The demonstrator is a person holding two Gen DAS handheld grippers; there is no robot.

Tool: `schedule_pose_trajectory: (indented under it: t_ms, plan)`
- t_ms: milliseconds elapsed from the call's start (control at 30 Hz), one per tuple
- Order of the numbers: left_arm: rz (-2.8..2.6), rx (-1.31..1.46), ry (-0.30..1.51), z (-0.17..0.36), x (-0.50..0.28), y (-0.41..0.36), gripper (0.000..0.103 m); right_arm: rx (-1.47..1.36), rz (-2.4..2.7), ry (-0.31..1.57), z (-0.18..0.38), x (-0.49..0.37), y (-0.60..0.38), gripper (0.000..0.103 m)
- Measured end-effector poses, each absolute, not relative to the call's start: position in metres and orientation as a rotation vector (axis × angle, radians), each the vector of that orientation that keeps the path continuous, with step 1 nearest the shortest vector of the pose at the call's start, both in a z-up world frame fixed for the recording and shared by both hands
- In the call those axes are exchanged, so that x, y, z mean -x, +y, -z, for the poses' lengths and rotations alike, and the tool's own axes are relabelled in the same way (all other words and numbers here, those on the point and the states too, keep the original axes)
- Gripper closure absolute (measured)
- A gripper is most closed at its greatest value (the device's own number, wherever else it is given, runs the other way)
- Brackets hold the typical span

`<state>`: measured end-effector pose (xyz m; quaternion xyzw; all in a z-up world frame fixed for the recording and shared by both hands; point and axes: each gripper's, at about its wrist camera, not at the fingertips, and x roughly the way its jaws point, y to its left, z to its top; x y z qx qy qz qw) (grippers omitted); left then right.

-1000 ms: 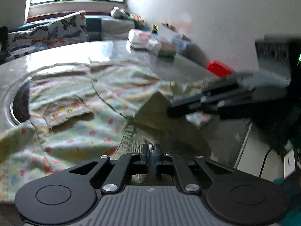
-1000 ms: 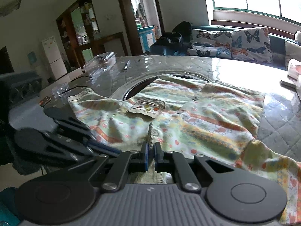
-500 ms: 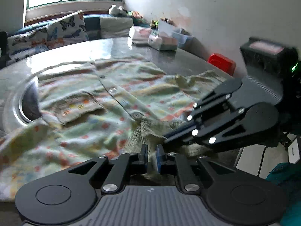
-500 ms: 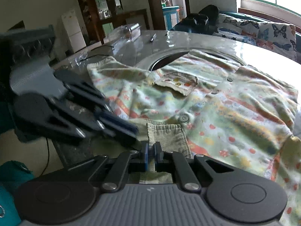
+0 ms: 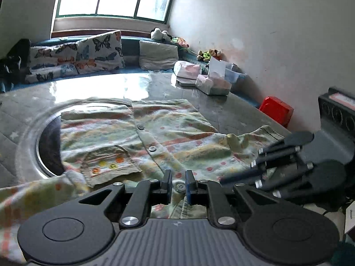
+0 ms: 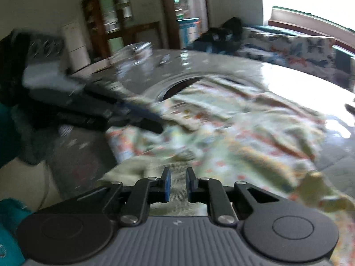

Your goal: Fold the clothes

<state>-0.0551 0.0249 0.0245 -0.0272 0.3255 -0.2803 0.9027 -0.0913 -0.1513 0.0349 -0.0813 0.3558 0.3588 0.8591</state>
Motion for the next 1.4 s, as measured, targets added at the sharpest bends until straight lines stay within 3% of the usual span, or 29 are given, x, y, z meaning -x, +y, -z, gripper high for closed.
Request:
schedule_pose_trajectory:
  t_ms: [367, 800, 867, 1067, 1400]
  plan:
    - [0.626, 0.009, 0.775, 0.007, 0.052, -0.003, 0.090, 0.184, -0.696, 0.754, -0.009, 0.047, -0.127, 0.088]
    - [0.625, 0.007, 0.769, 0.001, 0.053, -0.002, 0.090, 0.186, -0.580, 0.776, -0.004, 0.077, -0.172, 0.087]
    - [0.625, 0.005, 0.757, -0.004, 0.053, -0.005, 0.089, 0.158, -0.560, 0.770, -0.005, 0.081, -0.182, 0.086]
    - [0.641, -0.005, 0.758, -0.006, 0.050, -0.022, 0.083, 0.068, -0.425, 0.707, -0.018, 0.091, -0.225, 0.069]
    - [0.670, -0.021, 0.778, 0.001, 0.047, -0.043, 0.075, -0.042, -0.039, 0.686, -0.005, 0.081, -0.326, 0.068]
